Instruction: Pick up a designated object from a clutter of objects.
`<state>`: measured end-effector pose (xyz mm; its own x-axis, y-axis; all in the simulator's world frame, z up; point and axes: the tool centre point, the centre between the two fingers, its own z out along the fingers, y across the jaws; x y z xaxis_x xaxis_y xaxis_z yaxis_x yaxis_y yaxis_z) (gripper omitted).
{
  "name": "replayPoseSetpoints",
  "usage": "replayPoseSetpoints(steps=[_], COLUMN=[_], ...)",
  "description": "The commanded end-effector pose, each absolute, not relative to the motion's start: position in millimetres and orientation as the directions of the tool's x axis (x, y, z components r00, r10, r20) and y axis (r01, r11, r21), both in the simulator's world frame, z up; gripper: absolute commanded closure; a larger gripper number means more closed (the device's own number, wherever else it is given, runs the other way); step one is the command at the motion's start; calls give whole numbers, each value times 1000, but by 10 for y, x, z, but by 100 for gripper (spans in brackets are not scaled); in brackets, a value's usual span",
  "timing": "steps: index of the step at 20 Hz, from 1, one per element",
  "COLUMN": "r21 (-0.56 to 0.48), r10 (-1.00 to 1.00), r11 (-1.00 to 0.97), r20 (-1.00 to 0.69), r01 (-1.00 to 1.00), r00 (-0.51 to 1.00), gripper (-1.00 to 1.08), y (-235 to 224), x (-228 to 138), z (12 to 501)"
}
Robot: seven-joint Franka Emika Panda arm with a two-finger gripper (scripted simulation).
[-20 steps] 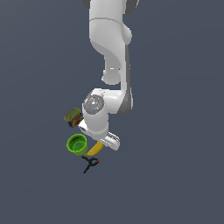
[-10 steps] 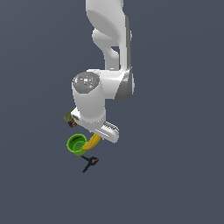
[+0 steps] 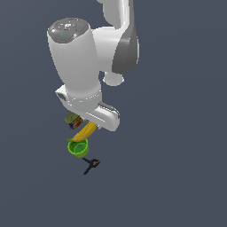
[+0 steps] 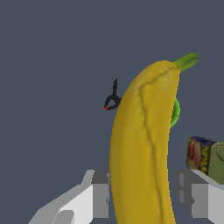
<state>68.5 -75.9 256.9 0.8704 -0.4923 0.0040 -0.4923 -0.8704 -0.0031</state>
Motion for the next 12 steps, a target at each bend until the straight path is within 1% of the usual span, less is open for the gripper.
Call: replayPoseSetpoints(steps=[1, 7, 12], r21=[-3, -1, -1], r10=[-493, -493, -494], r11=[-870, -870, -870], r20=[4, 3, 2], r01=[-493, -493, -494], r00=[870, 870, 870], gripper=[108, 108, 108], y=[-784, -836, -868], x=[699, 745, 784], z=[2856, 3464, 3827])
